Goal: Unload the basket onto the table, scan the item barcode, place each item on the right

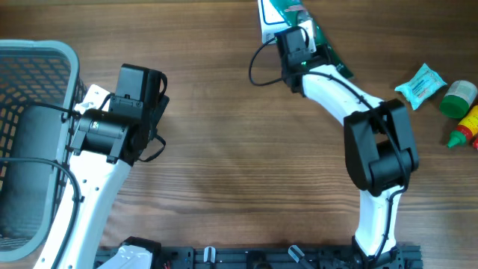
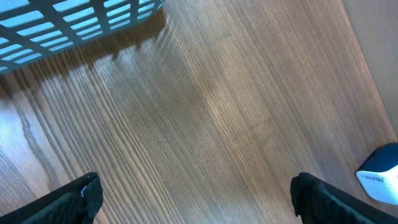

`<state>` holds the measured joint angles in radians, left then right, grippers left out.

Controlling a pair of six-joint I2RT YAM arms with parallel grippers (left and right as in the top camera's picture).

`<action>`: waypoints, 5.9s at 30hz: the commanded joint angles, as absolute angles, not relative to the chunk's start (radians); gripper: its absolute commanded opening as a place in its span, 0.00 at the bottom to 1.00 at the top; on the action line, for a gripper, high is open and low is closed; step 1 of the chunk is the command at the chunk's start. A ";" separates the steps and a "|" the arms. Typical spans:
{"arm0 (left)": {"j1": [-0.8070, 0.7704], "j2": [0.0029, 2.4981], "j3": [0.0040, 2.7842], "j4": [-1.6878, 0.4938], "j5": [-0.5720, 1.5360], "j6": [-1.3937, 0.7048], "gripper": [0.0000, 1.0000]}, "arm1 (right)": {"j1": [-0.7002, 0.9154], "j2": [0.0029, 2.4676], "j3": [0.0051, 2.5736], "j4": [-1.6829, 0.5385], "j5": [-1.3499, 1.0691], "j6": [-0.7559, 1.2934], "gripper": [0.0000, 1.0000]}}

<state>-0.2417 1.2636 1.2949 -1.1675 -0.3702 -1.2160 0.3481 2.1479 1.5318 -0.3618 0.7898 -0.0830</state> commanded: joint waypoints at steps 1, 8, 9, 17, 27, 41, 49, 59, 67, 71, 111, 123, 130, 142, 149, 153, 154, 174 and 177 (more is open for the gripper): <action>-0.237 1.251 1.294 -1.168 -0.397 -1.208 1.00 | 0.242 2.158 1.567 -0.432 0.820 0.060 0.04; -0.237 1.251 1.294 -1.169 -0.397 -1.208 1.00 | -0.090 2.159 1.562 -0.514 0.535 0.135 0.04; -0.237 1.251 1.294 -1.168 -0.397 -1.208 1.00 | -0.126 2.159 1.562 -0.513 0.502 0.135 0.05; -0.237 1.251 1.294 -1.168 -0.397 -1.208 1.00 | -0.342 2.158 1.566 -0.537 0.381 0.285 0.49; -0.237 1.251 1.294 -1.168 -0.397 -1.208 1.00 | -0.333 1.956 1.674 -0.760 -0.018 0.274 1.00; -0.237 1.251 1.294 -1.168 -0.397 -1.208 1.00 | -0.185 1.167 1.674 -1.157 -0.401 0.257 1.00; -0.237 1.251 1.294 -1.168 -0.397 -1.208 1.00 | -0.183 0.751 1.674 -1.338 -0.332 0.275 1.00; -0.237 1.251 1.294 -1.168 -0.397 -1.208 1.00 | -0.183 0.608 1.432 -1.376 -0.239 0.263 1.00; -0.237 1.251 1.294 -1.168 -0.397 -1.208 1.00 | -0.177 0.145 0.846 -0.918 -0.285 0.385 1.00; -0.237 1.251 1.294 -1.168 -0.397 -1.208 1.00 | -0.176 0.003 0.635 -0.716 -0.074 0.701 1.00; -0.237 1.251 1.294 -1.168 -0.397 -1.208 1.00 | -0.109 0.003 0.005 0.003 -0.054 0.315 1.00; -0.237 1.251 1.294 -1.168 -0.397 -1.208 1.00 | -0.111 0.005 0.005 0.002 -0.054 0.315 1.00; -0.237 1.251 1.294 -1.168 -0.397 -1.208 1.00 | -0.111 0.005 0.005 0.002 -0.054 0.316 1.00; -0.322 1.031 1.171 -0.814 -0.345 -0.937 1.00 | -0.111 0.005 0.005 0.002 -0.054 0.316 1.00; -0.231 0.672 0.776 -0.538 -0.215 -0.816 1.00 | -0.111 0.005 0.005 0.002 -0.054 0.315 1.00; -0.152 0.456 0.554 -0.362 -0.078 -0.701 1.00 | -0.111 0.005 0.005 0.002 -0.054 0.315 1.00; -0.134 0.402 0.502 -0.319 -0.031 -0.656 1.00 | -0.111 0.005 0.005 0.002 -0.054 0.316 1.00; -0.041 0.003 0.006 -0.076 0.036 -0.427 1.00 | -0.111 0.005 0.005 0.002 -0.054 0.316 1.00; -0.041 0.003 0.006 -0.077 0.030 -0.364 1.00 | -0.111 0.005 0.005 0.002 -0.054 0.316 1.00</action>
